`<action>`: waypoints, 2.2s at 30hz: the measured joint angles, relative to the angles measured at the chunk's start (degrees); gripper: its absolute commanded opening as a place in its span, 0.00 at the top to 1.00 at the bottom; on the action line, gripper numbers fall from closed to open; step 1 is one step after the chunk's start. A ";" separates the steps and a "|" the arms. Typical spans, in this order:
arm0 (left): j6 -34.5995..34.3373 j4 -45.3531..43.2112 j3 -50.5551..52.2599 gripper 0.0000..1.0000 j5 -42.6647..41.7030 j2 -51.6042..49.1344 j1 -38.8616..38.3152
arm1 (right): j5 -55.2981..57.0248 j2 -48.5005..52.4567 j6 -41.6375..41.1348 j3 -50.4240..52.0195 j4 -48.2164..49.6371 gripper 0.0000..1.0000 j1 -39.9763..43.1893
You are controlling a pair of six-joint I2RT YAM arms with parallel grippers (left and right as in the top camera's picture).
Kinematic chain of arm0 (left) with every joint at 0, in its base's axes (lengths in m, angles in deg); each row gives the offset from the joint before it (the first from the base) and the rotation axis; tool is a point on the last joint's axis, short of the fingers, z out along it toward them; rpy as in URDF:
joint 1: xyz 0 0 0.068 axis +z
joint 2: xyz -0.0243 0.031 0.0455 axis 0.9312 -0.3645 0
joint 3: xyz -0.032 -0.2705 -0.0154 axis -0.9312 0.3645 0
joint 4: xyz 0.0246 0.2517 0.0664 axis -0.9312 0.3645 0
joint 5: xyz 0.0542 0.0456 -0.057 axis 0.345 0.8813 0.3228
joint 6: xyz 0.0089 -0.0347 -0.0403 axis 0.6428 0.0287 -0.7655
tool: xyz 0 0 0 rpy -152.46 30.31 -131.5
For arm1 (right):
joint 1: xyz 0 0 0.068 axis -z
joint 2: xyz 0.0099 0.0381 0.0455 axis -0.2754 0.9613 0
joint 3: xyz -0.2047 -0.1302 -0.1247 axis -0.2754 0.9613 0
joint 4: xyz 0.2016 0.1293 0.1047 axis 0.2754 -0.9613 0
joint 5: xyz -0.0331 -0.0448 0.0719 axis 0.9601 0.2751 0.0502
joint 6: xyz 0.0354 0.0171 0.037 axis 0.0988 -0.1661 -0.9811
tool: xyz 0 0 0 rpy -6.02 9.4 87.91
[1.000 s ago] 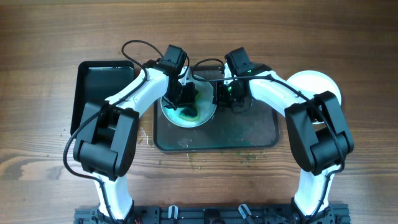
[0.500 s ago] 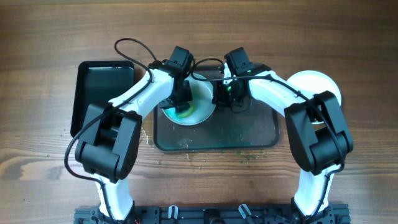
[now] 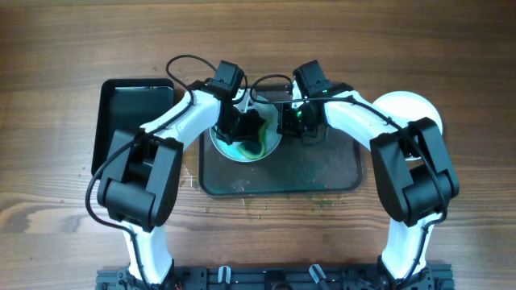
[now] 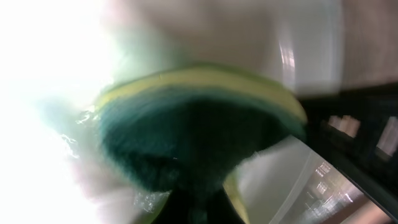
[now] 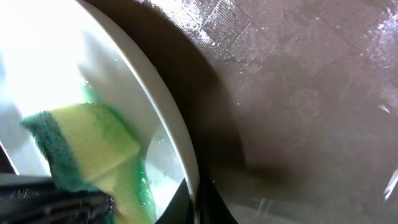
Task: Clean dirty plates on tray and stack at the side
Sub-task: 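Scrub the held plate with the sponge in the left gripper, then lift the plate with the right gripper and stack it on the right plates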
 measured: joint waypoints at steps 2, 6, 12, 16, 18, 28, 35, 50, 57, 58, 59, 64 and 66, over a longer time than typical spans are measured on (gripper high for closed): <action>-5.66 1.53 -0.48 0.96 7.85 0.79 -0.87 | -0.02 0.00 -0.20 0.00 0.24 0.96 -0.11; -12.55 7.69 -1.73 0.96 19.28 1.31 -1.05 | -0.31 0.07 -0.61 0.00 0.33 0.96 -0.70; 0.87 10.47 -1.27 0.96 4.37 1.18 1.53 | -0.70 0.13 -0.39 0.00 -0.39 0.96 -0.63; 6.88 4.59 -0.07 0.96 -6.51 0.13 1.60 | -0.66 0.13 -0.13 0.00 -0.50 0.96 -0.26; 6.32 -3.41 0.46 0.96 -7.89 -0.24 1.53 | -0.22 0.13 -0.20 -0.09 -0.35 0.96 0.04; -15.06 -2.93 -1.18 0.96 24.13 0.83 0.22 | -0.17 0.17 -0.20 -0.09 0.37 0.96 -0.17; -13.16 8.11 -1.90 0.96 26.38 1.31 0.87 | -1.11 0.33 0.07 -0.09 -0.07 0.96 -1.07; -10.88 8.92 -5.35 0.96 14.60 -0.37 1.95 | -0.83 0.31 0.00 -0.11 0.17 0.96 -0.22; -13.90 22.71 -17.00 0.96 25.59 -0.79 2.75 | -0.70 0.31 -0.37 -0.11 0.11 0.96 -0.20; -13.81 24.44 -19.28 0.96 24.98 -0.79 3.37 | -0.68 0.31 -0.37 -0.11 0.09 0.96 -0.20; -13.53 24.85 -20.79 0.96 24.26 -0.76 3.91 | -0.72 0.31 -0.24 -0.11 0.11 0.96 -0.20; -12.72 25.53 -21.86 0.96 20.63 0.20 7.87 | -0.44 0.04 1.66 -0.11 -0.48 0.96 -0.20; -12.70 25.51 -21.86 0.96 20.44 0.35 8.85 | 3.30 -1.73 2.58 0.02 -3.17 0.96 -0.22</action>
